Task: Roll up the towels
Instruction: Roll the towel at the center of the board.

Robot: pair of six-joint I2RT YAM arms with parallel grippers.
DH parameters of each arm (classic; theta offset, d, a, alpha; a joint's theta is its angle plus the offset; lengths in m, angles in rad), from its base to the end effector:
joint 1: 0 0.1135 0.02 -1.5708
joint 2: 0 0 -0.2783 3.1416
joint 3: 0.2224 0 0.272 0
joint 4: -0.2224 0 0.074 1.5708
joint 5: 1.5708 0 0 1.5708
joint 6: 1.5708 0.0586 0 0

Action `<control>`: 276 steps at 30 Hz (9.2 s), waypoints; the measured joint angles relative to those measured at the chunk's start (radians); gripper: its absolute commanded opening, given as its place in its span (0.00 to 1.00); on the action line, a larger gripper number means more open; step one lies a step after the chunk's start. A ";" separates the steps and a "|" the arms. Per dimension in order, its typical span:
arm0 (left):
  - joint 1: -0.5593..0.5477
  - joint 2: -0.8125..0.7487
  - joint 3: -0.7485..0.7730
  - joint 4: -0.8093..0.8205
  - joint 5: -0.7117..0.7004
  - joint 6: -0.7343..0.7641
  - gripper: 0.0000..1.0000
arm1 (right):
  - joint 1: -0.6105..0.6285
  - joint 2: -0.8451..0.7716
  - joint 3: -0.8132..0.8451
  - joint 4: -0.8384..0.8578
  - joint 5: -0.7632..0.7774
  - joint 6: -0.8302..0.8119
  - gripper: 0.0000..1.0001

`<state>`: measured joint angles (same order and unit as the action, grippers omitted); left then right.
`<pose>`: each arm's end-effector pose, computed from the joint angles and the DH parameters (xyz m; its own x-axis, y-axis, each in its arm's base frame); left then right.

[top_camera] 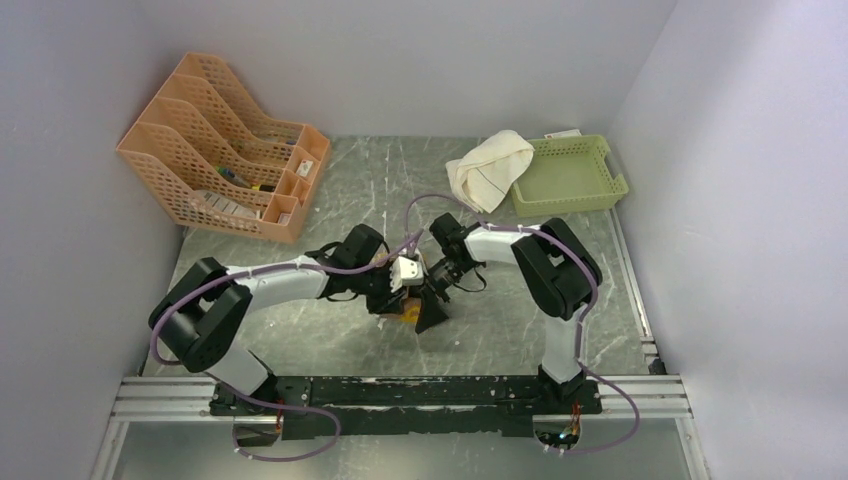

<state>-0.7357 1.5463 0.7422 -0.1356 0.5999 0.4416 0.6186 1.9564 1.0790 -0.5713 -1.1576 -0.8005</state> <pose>0.2096 -0.2343 0.1435 -0.1988 0.6558 -0.7282 0.9799 0.1195 -0.1599 0.2559 0.2480 0.1089 -0.3308 -0.5892 -0.7372 -0.8058 -0.2303 0.5456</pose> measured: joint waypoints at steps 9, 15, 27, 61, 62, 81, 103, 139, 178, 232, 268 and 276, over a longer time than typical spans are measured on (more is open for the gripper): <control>0.010 0.011 0.037 -0.012 0.069 0.031 0.28 | -0.068 -0.216 -0.226 0.311 0.090 0.315 1.00; 0.036 0.006 0.020 -0.037 0.090 0.021 0.30 | -0.210 -0.451 -0.385 0.619 0.346 0.642 1.00; 0.102 -0.012 0.020 -0.062 0.116 0.021 0.30 | -0.185 -0.683 -0.496 0.808 0.504 1.066 1.00; 0.230 0.071 0.084 -0.170 0.284 0.030 0.38 | 0.845 -0.713 -0.599 0.715 1.844 0.552 0.86; 0.229 0.076 0.088 -0.177 0.286 0.034 0.39 | 0.832 -0.708 -0.597 0.738 1.833 0.519 0.86; 0.224 0.132 0.136 -0.258 0.314 0.083 0.39 | 0.628 -0.507 -0.500 0.829 1.413 0.398 0.77; 0.267 0.131 0.166 -0.297 0.397 0.082 0.96 | 0.523 -0.401 -0.518 0.933 1.313 0.449 0.26; 0.192 -0.343 -0.099 -0.024 0.172 0.103 0.96 | 0.020 0.006 0.046 0.280 0.075 0.509 0.41; 0.006 -0.022 -0.024 0.020 -0.108 0.266 0.51 | -0.291 -0.247 -0.142 0.607 0.196 0.852 0.72; 0.235 0.574 0.689 -0.929 0.425 0.662 0.39 | 0.418 -0.435 -0.578 1.009 1.176 0.069 0.53; 0.405 -0.244 0.143 -0.250 0.383 0.265 0.88 | 0.108 -0.178 -0.092 0.521 0.461 0.287 0.00; 0.304 -0.448 -0.070 -0.083 0.249 0.150 0.90 | 0.105 -0.014 0.106 0.311 0.327 0.265 0.02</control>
<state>-0.4313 1.0981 0.6724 -0.2184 0.8494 0.5915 0.7235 1.9423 1.1851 -0.2604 -0.8303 -0.5358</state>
